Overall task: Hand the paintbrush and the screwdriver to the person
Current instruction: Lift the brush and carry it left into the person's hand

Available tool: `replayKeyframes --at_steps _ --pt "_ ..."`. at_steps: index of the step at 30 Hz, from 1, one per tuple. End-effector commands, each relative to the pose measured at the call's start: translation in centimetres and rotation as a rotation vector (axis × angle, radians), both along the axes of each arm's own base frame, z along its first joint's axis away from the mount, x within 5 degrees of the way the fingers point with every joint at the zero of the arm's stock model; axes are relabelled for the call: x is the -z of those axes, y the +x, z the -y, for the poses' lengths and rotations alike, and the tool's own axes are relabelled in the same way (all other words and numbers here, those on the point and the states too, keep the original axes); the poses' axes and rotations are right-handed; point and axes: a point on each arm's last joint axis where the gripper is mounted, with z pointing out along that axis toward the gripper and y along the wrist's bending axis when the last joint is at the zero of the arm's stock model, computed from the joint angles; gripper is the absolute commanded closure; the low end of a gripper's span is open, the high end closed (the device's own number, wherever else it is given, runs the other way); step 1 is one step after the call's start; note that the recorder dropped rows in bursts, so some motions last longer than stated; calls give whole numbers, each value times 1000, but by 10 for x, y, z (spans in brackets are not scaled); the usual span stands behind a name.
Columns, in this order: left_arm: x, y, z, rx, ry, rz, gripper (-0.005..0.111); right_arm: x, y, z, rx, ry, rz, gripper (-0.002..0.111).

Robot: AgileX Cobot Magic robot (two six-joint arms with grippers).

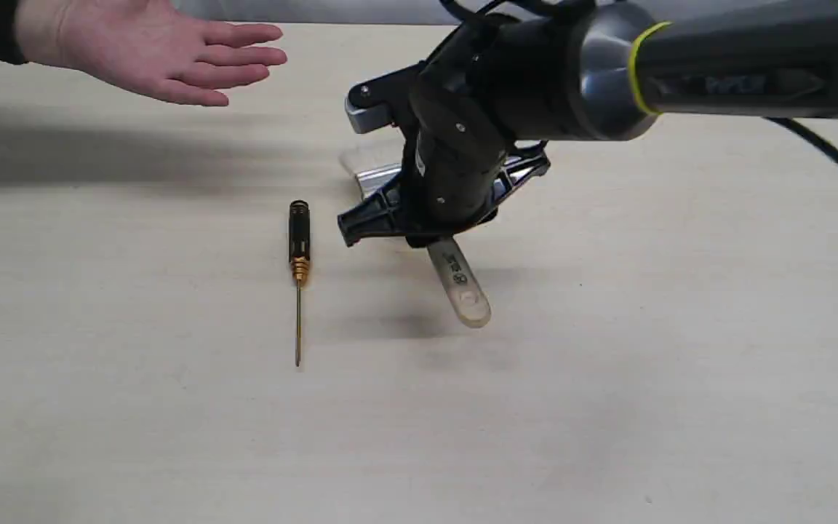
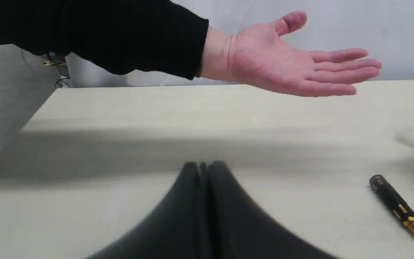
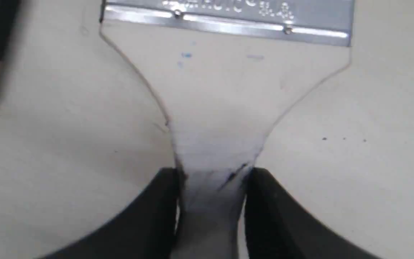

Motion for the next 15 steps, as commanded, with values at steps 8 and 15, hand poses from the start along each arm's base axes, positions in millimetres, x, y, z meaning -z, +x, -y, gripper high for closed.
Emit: replayKeyframes --at_steps 8,15 --pt "0 0 0 5 -2 6 107 -82 -7 1 -55 209 220 104" --pt "0 0 0 6 -5 6 107 -114 -7 -27 -246 368 358 104"
